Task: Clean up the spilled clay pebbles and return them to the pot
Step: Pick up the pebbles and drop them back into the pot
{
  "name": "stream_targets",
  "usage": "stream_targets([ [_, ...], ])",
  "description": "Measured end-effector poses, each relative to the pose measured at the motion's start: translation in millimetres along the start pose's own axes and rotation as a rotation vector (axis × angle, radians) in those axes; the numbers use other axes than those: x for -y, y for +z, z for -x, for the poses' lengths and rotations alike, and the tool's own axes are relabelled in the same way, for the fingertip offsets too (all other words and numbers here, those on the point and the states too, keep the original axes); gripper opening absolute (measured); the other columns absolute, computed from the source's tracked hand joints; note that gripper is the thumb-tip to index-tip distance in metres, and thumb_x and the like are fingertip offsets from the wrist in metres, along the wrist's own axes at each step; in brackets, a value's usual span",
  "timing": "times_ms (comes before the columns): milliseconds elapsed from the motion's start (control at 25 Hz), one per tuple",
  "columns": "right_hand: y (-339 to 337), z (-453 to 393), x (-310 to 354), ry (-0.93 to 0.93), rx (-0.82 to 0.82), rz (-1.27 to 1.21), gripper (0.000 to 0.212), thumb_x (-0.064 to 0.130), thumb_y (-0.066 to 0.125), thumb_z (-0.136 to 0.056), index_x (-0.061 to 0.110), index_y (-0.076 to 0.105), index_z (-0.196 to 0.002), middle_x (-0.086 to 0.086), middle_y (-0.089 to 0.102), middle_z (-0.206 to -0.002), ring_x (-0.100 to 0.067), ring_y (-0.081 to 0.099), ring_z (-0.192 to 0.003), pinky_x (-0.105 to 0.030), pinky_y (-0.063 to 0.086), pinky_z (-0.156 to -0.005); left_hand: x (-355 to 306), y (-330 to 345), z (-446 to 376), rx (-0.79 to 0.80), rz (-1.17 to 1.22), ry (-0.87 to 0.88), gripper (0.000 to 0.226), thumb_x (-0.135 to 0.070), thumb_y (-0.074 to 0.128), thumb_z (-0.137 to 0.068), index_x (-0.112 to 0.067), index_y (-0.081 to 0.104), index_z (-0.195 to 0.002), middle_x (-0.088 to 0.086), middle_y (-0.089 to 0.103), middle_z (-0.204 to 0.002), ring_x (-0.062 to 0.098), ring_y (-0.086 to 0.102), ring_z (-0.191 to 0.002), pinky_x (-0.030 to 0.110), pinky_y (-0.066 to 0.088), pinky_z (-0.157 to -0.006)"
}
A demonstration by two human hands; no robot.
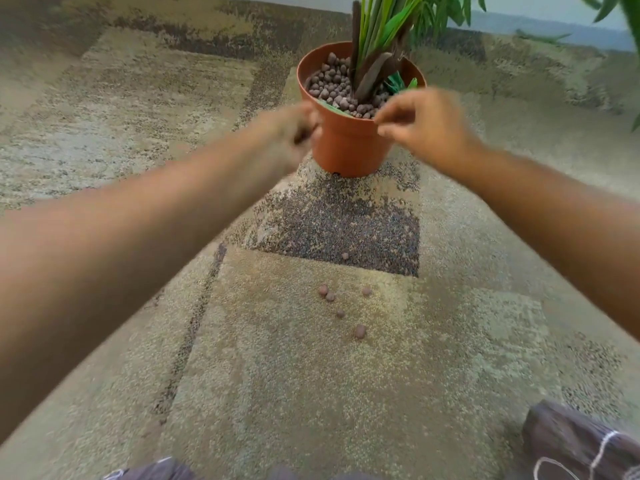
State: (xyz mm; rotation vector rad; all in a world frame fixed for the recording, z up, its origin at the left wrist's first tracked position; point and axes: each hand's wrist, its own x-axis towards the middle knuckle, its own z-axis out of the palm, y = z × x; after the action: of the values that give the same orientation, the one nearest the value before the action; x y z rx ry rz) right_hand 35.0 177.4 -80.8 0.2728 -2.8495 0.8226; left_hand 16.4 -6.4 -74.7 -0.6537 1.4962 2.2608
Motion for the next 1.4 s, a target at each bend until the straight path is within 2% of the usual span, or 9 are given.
stream_targets([
  [200,-32,-59,9,-0.029,-0.063,0.179,0.036,0.022,0.066,-0.084,0.007,0.062,-0.117,-0.009,0.066,-0.116,-0.016,0.062,-0.098,-0.021,0.047,-0.084,-39,56,-1,0.221,-0.154,0.193,0.049,-0.027,0.055,-0.088,-0.015,0.038,-0.132,0.011,0.041,-0.137,0.024,0.047,-0.118,0.046,0.041,-0.093],
  [320,-29,-48,2,-0.083,-0.013,0.211,0.041,0.022,0.066,-0.084,0.007,0.059,-0.122,-0.010,0.064,-0.120,-0.019,0.062,-0.101,-0.026,0.049,-0.088,-22,36,-4,0.178,-0.327,0.301,0.043,-0.028,0.044,-0.093,-0.018,0.036,-0.134,0.000,0.052,-0.121,0.009,0.055,-0.089,0.024,0.049,-0.064],
  [400,-18,-21,-6,-0.136,0.053,0.204,0.039,0.022,0.066,-0.084,0.009,0.060,-0.120,-0.010,0.066,-0.115,-0.020,0.064,-0.096,-0.031,0.053,-0.086,7,8,-10,0.090,-0.545,0.469,0.042,-0.021,0.050,-0.090,-0.020,0.041,-0.132,0.000,0.050,-0.129,0.010,0.051,-0.103,0.019,0.044,-0.070],
  [720,70,148,-42,-0.072,0.659,0.287,0.055,0.034,0.044,-0.094,0.032,0.021,-0.144,0.016,0.013,-0.151,-0.008,0.031,-0.134,-0.029,0.031,-0.105,176,-108,32,0.565,-1.705,0.706,0.048,-0.033,0.047,-0.089,-0.031,0.034,-0.135,-0.013,0.030,-0.142,0.013,0.027,-0.133,0.031,0.023,-0.108],
  [800,85,169,-38,-0.007,0.638,0.193,0.062,0.045,0.037,-0.092,0.032,0.009,-0.145,0.019,0.003,-0.147,-0.006,0.014,-0.139,-0.029,0.019,-0.109,189,-110,35,0.509,-1.726,0.793,0.048,-0.033,0.046,-0.090,-0.024,0.035,-0.136,-0.010,0.030,-0.145,0.018,0.020,-0.136,0.031,0.013,-0.109],
  [920,104,196,-22,-0.038,0.670,0.119,0.077,0.060,0.037,-0.084,0.028,0.005,-0.147,0.019,0.001,-0.149,-0.004,-0.004,-0.139,-0.031,0.001,-0.112,196,-101,45,0.473,-1.593,0.905,0.034,-0.020,0.063,-0.081,-0.014,0.059,-0.115,0.003,0.058,-0.124,0.023,0.048,-0.115,0.031,0.036,-0.097],
  [1120,113,188,-14,-0.048,0.430,0.100,0.033,0.020,0.055,-0.091,0.014,0.060,-0.123,-0.002,0.053,-0.135,-0.021,0.046,-0.126,-0.033,0.036,-0.107,204,-104,46,0.446,-1.486,0.894,0.021,-0.014,0.060,-0.083,-0.013,0.064,-0.104,0.004,0.061,-0.105,0.019,0.053,-0.097,0.023,0.037,-0.079],
  [1280,99,177,-21,-0.136,0.484,0.126,0.024,0.012,0.055,-0.091,0.016,0.069,-0.110,0.001,0.065,-0.118,-0.017,0.058,-0.109,-0.031,0.048,-0.094,203,-109,37,0.457,-1.404,0.741,0.021,-0.033,0.044,-0.086,-0.021,0.057,-0.095,-0.011,0.050,-0.094,0.008,0.048,-0.088,0.025,0.040,-0.073],
  [1400,88,167,-19,-0.107,0.474,0.118,0.022,0.011,0.056,-0.090,0.018,0.070,-0.106,0.002,0.067,-0.108,-0.012,0.062,-0.097,-0.024,0.050,-0.089,190,-105,42,0.401,-1.441,0.821,0.015,-0.015,0.055,-0.085,-0.011,0.063,-0.098,0.000,0.054,-0.093,0.017,0.052,-0.085,0.025,0.042,-0.068],
])
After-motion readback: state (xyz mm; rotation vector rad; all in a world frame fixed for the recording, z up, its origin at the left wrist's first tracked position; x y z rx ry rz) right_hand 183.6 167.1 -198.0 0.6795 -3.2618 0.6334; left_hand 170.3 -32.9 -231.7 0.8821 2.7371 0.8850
